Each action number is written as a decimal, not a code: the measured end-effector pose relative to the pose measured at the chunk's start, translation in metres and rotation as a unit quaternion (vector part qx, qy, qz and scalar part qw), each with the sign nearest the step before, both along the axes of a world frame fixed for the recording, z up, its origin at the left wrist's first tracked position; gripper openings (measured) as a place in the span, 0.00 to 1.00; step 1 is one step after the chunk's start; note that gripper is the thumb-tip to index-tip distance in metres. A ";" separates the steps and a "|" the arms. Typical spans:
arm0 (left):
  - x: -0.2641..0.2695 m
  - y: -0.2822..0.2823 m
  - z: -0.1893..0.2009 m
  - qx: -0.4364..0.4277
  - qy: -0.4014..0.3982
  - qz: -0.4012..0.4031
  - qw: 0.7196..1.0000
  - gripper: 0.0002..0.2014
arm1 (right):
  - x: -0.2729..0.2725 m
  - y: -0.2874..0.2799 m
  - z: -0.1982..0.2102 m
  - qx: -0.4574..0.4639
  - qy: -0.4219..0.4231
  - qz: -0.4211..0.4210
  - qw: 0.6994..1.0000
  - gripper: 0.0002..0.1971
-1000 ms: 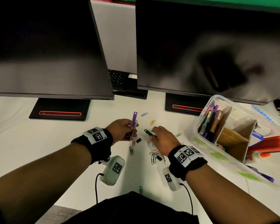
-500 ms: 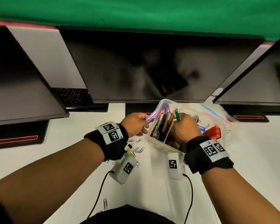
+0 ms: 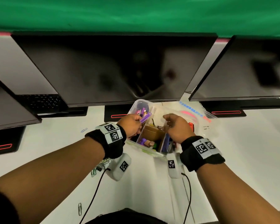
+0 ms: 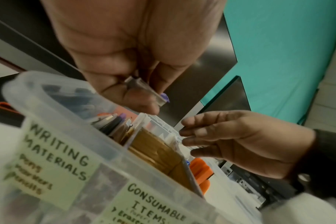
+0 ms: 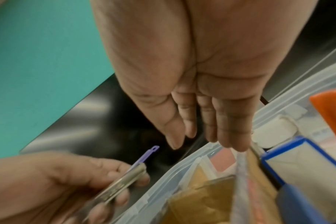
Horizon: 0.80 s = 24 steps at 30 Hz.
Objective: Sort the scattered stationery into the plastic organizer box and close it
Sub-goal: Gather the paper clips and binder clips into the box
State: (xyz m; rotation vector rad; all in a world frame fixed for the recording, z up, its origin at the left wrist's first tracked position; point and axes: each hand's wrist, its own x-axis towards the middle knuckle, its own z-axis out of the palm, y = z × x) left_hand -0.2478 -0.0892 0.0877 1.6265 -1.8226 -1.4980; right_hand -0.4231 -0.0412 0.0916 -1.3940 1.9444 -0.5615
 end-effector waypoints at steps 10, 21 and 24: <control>-0.039 -0.003 -0.002 -0.178 -0.184 -0.063 0.965 0.14 | -0.023 0.091 -0.029 -0.050 0.186 0.228 0.955 0.17; -0.064 -0.009 -0.012 -0.186 -0.240 -0.112 0.946 0.24 | -0.018 0.100 -0.050 -0.064 0.296 0.216 0.928 0.10; -0.052 -0.005 -0.012 -0.202 -0.206 -0.111 0.951 0.22 | -0.017 0.099 -0.052 -0.072 0.313 0.214 0.922 0.09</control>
